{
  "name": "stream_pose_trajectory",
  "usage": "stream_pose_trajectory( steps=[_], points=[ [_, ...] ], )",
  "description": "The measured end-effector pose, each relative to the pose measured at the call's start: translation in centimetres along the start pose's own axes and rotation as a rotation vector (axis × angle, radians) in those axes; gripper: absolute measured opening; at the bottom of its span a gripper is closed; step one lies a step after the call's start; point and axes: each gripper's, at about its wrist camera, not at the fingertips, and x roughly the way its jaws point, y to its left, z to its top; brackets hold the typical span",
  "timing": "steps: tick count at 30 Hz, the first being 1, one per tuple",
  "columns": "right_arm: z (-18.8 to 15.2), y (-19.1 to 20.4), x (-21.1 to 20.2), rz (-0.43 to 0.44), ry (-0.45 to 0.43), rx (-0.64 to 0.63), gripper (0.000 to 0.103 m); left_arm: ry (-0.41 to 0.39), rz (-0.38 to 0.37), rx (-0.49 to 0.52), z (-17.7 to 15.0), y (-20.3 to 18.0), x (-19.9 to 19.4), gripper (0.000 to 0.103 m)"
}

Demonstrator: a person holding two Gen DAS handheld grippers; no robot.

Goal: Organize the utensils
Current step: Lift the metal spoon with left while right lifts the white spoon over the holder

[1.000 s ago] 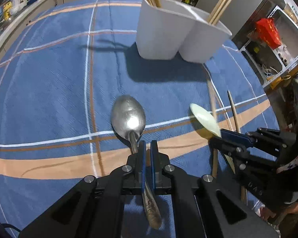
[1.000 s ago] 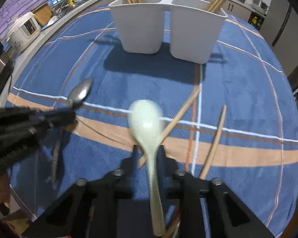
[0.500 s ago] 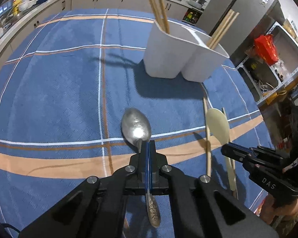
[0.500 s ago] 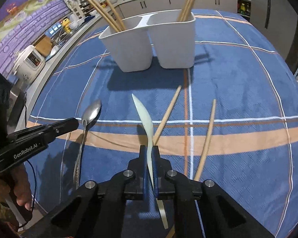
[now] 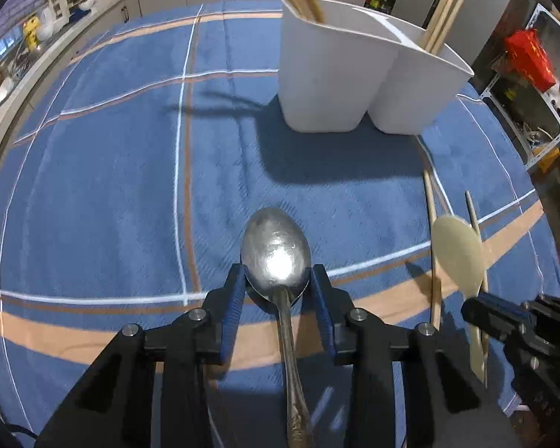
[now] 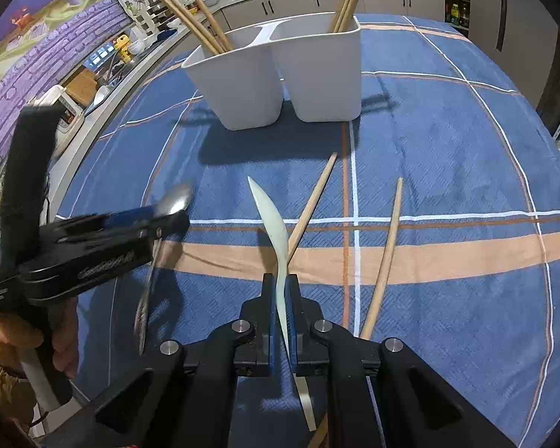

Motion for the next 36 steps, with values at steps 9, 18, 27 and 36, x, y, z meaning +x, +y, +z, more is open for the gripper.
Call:
stream_pose_trajectory(
  steps=[9,18,27,36],
  points=[
    [0.2,-1.4,-2.3,0.031,-0.071,0.040,0.005,-0.063,-0.132,-0.102,-1.1,1.6,-2.6,0.003],
    [0.9,-2.1,-4.1,0.057,-0.126,0.067,0.005,-0.142,-0.157,-0.137,-1.0,2.4,-5.7,0.002],
    [7.5,-2.0,-11.0,0.112,-0.376,0.054,0.005,-0.457,-0.175,-0.108,4.0,0.5,-15.8,0.003],
    [15.4,-3.6,-10.9,0.230,-0.529,0.098,0.005,-0.606,-0.108,-0.039,12.8,-3.9,-15.9,0.003]
  ],
)
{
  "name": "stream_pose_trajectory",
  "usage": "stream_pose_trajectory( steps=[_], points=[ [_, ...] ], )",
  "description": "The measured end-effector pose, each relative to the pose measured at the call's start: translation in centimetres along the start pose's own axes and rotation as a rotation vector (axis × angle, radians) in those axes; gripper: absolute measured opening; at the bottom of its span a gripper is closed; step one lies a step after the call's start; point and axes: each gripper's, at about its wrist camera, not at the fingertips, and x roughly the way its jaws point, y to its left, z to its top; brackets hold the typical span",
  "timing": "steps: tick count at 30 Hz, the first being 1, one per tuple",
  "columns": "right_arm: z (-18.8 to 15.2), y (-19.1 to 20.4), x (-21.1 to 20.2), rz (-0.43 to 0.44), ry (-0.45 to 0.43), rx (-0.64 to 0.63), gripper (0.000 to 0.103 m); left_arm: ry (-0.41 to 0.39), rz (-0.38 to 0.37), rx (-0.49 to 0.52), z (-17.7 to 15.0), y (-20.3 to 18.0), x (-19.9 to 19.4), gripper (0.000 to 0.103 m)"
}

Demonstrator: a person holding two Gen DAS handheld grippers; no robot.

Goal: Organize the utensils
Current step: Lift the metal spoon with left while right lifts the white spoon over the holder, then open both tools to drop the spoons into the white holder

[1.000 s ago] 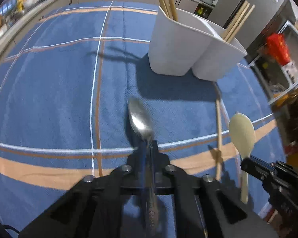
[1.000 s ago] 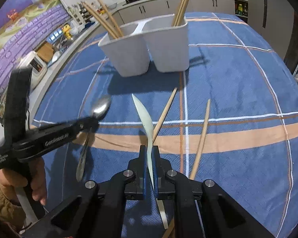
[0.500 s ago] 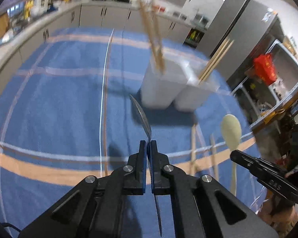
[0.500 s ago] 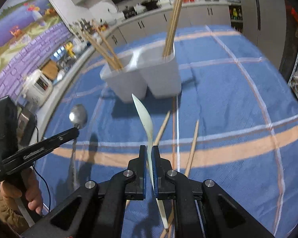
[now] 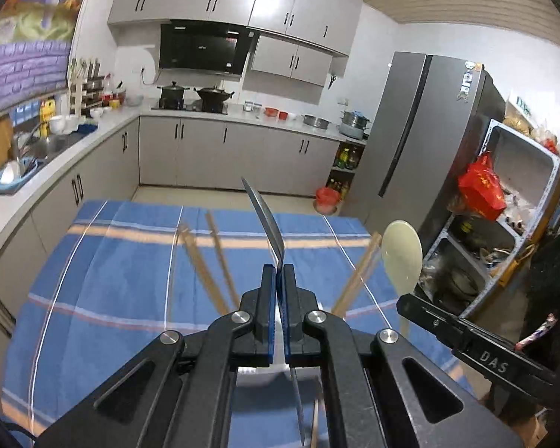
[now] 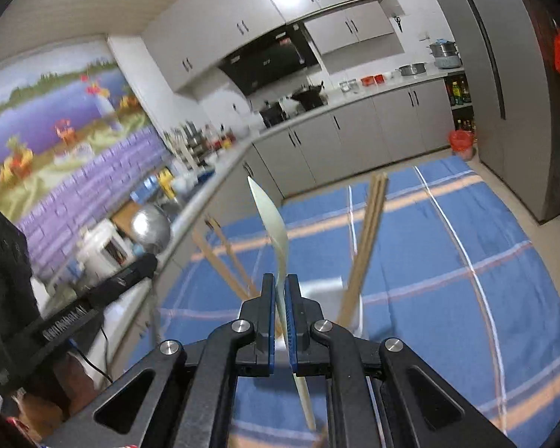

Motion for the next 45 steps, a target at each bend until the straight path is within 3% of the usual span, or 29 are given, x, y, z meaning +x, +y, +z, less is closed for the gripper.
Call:
stream_pose_trajectory(
  steps=[8,18,45],
  points=[
    [1.9,-2.5,6.1,0.064,-0.016,0.043,0.005,0.021,0.069,0.001,1.1,-0.5,7.9,0.003],
    [-0.6,-4.8,11.2,0.032,0.041,0.038,0.006,0.072,0.140,0.035,-1.5,0.4,12.9,0.003],
    [-4.5,-5.7,8.5,-0.060,0.095,0.017,0.011,0.098,0.119,-0.021,-3.8,1.3,10.2,0.003]
  ],
)
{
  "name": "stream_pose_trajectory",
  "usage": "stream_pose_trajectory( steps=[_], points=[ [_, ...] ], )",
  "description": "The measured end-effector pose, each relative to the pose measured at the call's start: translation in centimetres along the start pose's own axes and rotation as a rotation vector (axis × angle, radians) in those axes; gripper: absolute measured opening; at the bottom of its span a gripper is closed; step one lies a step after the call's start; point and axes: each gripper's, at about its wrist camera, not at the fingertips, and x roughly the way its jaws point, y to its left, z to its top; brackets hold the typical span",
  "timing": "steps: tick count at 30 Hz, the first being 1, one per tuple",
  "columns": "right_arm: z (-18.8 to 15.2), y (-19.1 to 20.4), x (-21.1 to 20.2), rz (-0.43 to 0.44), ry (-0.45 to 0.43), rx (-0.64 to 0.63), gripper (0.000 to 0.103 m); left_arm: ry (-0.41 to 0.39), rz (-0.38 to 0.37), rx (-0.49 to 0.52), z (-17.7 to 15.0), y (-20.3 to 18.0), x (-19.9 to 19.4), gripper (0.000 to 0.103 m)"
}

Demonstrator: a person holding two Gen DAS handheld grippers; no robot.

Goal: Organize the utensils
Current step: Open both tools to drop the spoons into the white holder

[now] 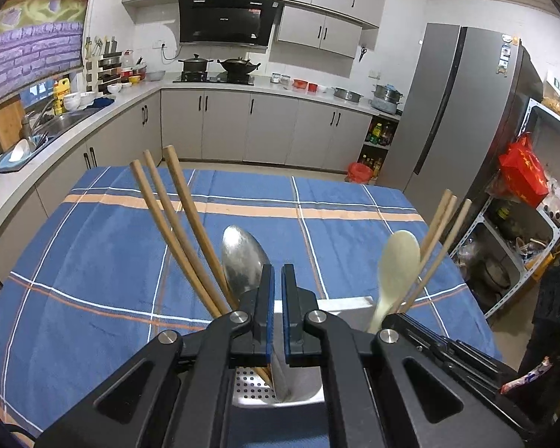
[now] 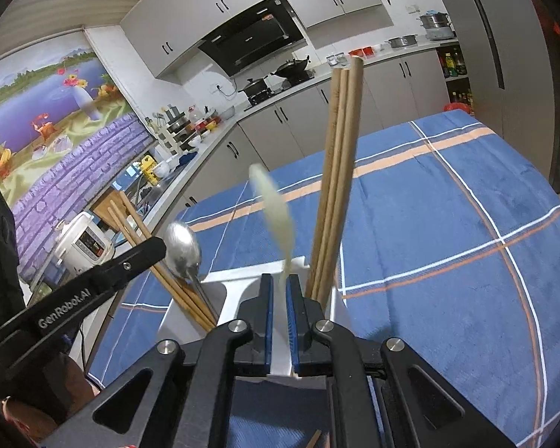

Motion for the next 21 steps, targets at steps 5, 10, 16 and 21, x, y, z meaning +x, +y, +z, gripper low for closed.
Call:
stream_pose_trajectory(
  steps=[5,10,16,21],
  points=[
    [-0.1,0.7,-0.8,-0.012,-0.010,-0.004,0.022,-0.008,-0.009,-0.008,-0.2,0.0,-1.4,0.003],
    [0.0,1.6,-3.2,-0.023,-0.027,-0.034,0.022,-0.023,-0.021,-0.023,-0.6,0.3,-3.9,0.005],
    [-2.4,0.8,-7.7,-0.149,-0.016,-0.062,0.041,-0.004,-0.033,-0.059,-3.5,1.3,-7.7,0.029],
    [-8.0,-1.5,-8.1,-0.239,0.183,-0.048,0.041,0.148,-0.069,-0.034,-8.2,1.0,-6.8,0.034]
  ],
)
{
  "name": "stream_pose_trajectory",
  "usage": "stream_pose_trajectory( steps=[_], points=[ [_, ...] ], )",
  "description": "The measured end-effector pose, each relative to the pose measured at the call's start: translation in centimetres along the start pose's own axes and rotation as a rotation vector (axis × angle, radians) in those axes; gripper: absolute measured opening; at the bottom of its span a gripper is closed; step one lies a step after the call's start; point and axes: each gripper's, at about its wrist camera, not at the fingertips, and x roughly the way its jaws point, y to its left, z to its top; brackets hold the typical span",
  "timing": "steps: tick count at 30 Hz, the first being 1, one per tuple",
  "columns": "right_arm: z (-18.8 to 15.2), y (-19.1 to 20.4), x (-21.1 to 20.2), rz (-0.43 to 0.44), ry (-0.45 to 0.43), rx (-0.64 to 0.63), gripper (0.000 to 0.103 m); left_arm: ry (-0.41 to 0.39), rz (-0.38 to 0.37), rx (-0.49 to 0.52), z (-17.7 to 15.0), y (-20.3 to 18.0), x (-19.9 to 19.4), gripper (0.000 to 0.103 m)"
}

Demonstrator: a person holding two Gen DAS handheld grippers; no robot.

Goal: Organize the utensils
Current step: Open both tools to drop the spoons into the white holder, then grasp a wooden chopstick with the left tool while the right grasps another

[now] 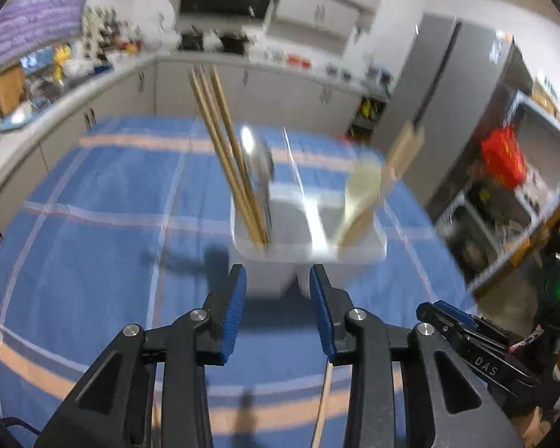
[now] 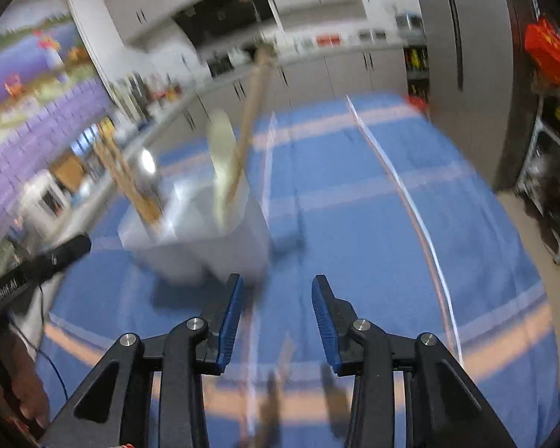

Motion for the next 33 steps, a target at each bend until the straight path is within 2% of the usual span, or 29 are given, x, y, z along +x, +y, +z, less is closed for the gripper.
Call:
stream_pose_trajectory(
  steps=[2,6,12,14,16,17,18,27,33],
  points=[
    [-2.4,-0.2,0.7,0.009,0.075,0.016,0.041,0.063,-0.027,0.021,-1.7,-0.5,1.3,0.034],
    [-4.7,0.5,1.7,0.002,0.135,0.015,0.040,0.156,-0.053,0.106,-3.6,-2.3,4.2,0.034],
    [-6.0,1.9,2.2,-0.056,0.146,-0.071,0.033,0.291,-0.078,0.209,-5.2,-4.8,9.0,0.034],
    [-6.2,2.3,2.3,-0.076,0.145,-0.097,0.028,0.319,-0.084,0.234,-5.5,-5.4,9.8,0.032],
    [-6.4,2.7,2.3,-0.094,0.143,-0.118,0.022,0.303,-0.056,0.278,-6.0,-6.1,10.1,0.017],
    [-6.5,2.9,2.4,-0.093,0.146,-0.124,0.016,0.307,-0.047,0.299,-6.2,-6.4,10.1,0.005],
    [-6.5,3.0,2.3,-0.092,0.151,-0.130,0.010,0.315,-0.054,0.293,-6.1,-6.4,10.1,0.005],
    [-6.5,1.5,1.2,-0.135,0.255,-0.181,0.009,0.358,-0.048,0.202,-7.4,-1.5,6.7,0.005],
    [-5.2,0.8,1.9,-0.150,0.377,-0.166,0.010,0.402,-0.051,0.189,-8.0,-0.4,5.9,0.005]
  ],
)
